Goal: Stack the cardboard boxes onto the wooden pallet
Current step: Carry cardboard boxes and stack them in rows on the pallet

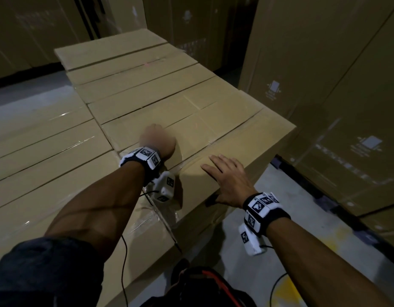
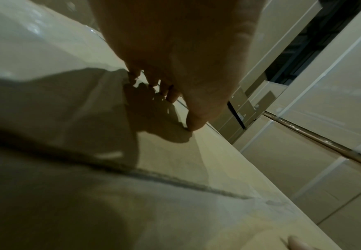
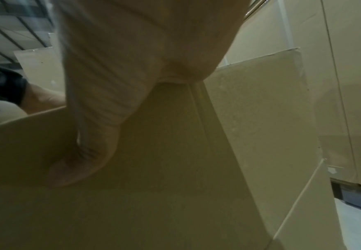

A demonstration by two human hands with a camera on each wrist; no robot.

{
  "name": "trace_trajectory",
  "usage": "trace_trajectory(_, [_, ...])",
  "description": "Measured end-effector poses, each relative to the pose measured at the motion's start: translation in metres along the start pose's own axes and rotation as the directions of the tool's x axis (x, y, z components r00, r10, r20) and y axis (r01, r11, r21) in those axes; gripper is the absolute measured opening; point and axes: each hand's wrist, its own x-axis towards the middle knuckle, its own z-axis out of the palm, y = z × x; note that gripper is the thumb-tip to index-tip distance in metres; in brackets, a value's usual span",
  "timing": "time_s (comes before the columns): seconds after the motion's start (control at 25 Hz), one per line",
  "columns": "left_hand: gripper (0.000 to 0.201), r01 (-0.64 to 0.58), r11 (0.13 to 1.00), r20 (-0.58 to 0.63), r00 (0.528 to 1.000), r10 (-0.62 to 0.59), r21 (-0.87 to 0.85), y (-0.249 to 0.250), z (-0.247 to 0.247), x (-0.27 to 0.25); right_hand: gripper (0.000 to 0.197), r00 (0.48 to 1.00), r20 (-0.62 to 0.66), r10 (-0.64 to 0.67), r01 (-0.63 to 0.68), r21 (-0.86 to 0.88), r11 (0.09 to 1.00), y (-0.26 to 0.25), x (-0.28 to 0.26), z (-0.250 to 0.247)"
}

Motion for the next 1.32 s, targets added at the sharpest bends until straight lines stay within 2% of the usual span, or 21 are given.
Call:
trace_trajectory(0.2, [0.083, 0.047, 0.996, -0.002, 0.999, -0.047, -0.078, 0.002, -0.004, 0.005, 0.11, 1.0, -0.002, 0.012, -0.012, 0.033, 0.999, -0.001, 0.001, -0.002])
trace_trajectory(0.4, [0.087, 0.048, 0.995, -0.021, 0.999, -0.05, -0.085, 0.0, -0.006, 0.013, 0.112, 1.0, -0.009, 0.018, -0.018, 0.064, 0.998, 0.0, 0.002, -0.002])
trace_trajectory(0.6, [0.08, 0.028, 0.995, -0.041, 0.999, -0.032, -0.095, -0.001, -0.001, 0.012, 0.109, 1.0, 0.005, 0.021, -0.021, 0.04, 0.999, -0.002, 0.001, -0.002])
trace_trajectory(0.76, [0.072, -0.042, 0.998, -0.082, 0.996, 0.038, -0.049, -0.004, 0.007, 0.005, 0.11, 1.0, 0.024, 0.019, -0.02, 0.022, 1.0, -0.004, 0.001, -0.002])
trace_trajectory(0.88, [0.076, -0.077, 0.997, -0.005, 0.997, 0.077, 0.024, -0.007, 0.012, 0.007, 0.11, 0.999, 0.04, 0.02, -0.019, -0.009, 1.0, -0.005, 0.001, -0.003])
trace_trajectory(1.04, [0.075, -0.065, 0.991, 0.142, 0.989, 0.048, 0.121, -0.005, 0.008, 0.005, 0.109, 0.999, 0.049, 0.023, -0.021, -0.04, 0.999, -0.005, 0.001, -0.003])
trace_trajectory(1.2, [0.075, -0.037, 0.994, 0.176, 0.984, 0.019, 0.098, 0.001, 0.0, -0.01, 0.109, 0.998, 0.057, 0.021, -0.017, -0.058, 0.998, -0.004, 0.002, -0.005])
trace_trajectory(1.32, [0.068, -0.022, 0.996, 0.157, 0.988, 0.009, 0.084, -0.001, 0.003, -0.037, 0.109, 0.997, 0.073, 0.04, -0.038, -0.036, 0.999, -0.008, 0.0, -0.007])
